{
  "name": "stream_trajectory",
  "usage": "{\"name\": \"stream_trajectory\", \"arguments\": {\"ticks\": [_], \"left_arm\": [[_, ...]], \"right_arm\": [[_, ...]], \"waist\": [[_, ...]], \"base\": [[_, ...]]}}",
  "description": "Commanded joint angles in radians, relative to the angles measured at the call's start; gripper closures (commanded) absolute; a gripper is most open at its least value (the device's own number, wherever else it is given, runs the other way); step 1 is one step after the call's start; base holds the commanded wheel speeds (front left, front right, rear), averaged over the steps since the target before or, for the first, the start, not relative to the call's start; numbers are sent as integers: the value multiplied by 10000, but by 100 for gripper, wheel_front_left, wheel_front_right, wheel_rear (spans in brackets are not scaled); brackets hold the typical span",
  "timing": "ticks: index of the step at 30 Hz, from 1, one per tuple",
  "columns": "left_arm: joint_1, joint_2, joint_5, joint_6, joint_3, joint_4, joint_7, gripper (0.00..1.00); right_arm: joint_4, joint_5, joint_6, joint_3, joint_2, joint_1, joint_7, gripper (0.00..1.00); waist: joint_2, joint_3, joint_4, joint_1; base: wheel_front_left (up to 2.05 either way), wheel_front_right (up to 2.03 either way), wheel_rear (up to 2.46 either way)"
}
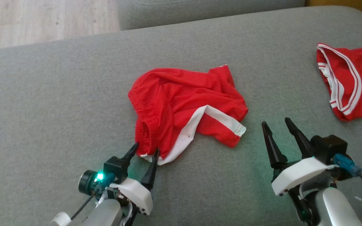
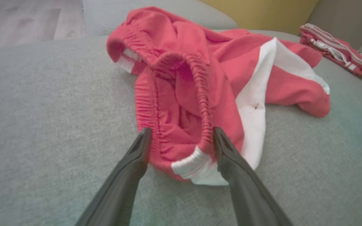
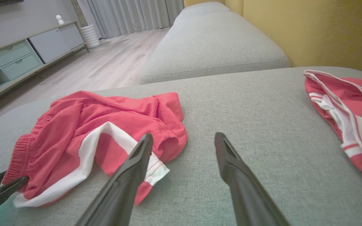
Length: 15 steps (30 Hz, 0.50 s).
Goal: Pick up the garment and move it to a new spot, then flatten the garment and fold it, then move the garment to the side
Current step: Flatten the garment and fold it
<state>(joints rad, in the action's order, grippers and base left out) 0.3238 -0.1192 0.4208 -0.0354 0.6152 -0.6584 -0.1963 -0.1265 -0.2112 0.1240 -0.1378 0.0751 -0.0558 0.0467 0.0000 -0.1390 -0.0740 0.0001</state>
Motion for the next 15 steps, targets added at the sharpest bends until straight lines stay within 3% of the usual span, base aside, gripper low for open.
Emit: {"name": "stream_trajectory", "arguments": {"ticks": [1,2,3,15], "left_arm": [[477,-43,-131,-96,-169,74,-140,19],[524,-28,-128,-117,-146,-53,-139,69],[556,-9,-111,-135,-122,-191,-96,100],[463,83,404,-190,-411,-498,-320,100]], "right_arm": [[273,-47,67,-180,-51,-418,-137,0],[244,-49,67,-178,-54,-431,-152,0],[217,-46,67,-181,-60,-440,-165,0],[-903,-676,67,-598,-214,-830,930,0]], "waist": [[0,-44,-44,-1],[0,-51,-54,-1],[0,-51,-62,-1],[0,-12,215,-1]], "base": [[0,0,0],[0,0,0],[0,0,0],[0,0,0]]}}
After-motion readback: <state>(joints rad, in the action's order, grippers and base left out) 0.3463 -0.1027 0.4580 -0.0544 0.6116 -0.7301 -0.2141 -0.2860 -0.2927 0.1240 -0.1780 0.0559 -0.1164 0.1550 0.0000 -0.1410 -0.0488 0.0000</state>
